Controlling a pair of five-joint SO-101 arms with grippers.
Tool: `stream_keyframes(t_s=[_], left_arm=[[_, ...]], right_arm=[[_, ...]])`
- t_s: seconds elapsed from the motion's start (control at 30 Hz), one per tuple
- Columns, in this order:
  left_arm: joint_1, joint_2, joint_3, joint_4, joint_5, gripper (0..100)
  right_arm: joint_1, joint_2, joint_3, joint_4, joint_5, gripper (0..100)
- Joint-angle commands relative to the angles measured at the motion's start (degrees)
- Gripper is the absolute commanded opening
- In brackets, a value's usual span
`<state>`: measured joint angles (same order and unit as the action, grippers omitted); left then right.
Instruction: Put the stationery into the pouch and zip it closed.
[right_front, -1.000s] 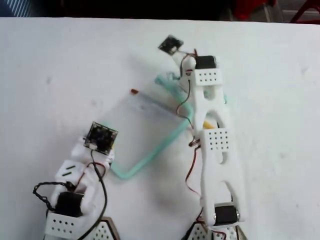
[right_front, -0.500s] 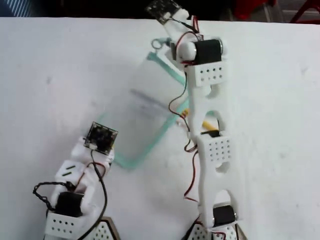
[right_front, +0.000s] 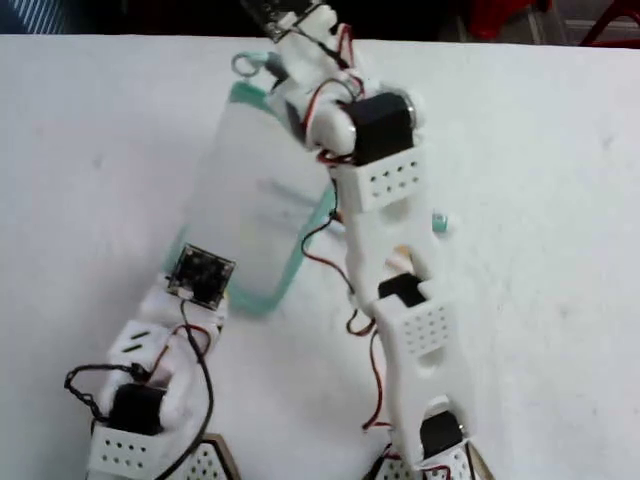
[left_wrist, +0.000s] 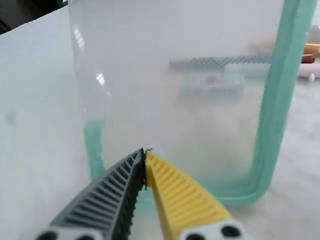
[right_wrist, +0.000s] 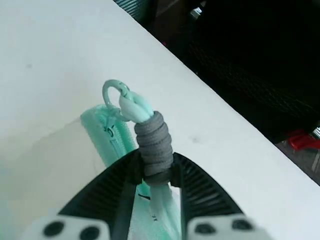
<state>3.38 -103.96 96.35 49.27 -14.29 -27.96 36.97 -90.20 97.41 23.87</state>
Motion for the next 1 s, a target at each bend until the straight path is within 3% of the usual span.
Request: stream_keyframes(t_s=[0.0, 0.2, 0.37, 0.43, 0.63, 0.8, 0.97], left_arm=[[-1.98, -0.57, -11.34, 6.33, 0.0, 2], [-2.77, -0.57, -27.69, 16.88, 0.0, 3], [-2.77, -0.57, -43.52, 26.46, 0.0, 22], [-2.77, -0.57, -47.65, 27.6, 0.0, 24], [-3.56, -0.57, -50.73, 29.19, -0.44, 24], [-9.01, -0.57, -50.81, 33.41, -0.88, 32], [-9.8, -0.57, -50.81, 33.14, -7.56, 33]], right_arm=[[-3.3, -7.25, 4.4, 1.45, -1.85, 1.6], [-8.66, -20.35, 23.91, 1.36, -2.02, 1.7], [-11.38, -32.57, 36.75, 1.19, -1.67, 1.7], [-12.26, -36.88, 40.88, 1.1, -1.67, 1.7], [-14.73, -48.13, 51.16, 1.1, -1.58, 1.7], [-15.87, -55.25, 59.6, 1.1, -1.49, 1.7], [-20.62, -63.78, 68.75, 1.1, 2.64, 1.7]])
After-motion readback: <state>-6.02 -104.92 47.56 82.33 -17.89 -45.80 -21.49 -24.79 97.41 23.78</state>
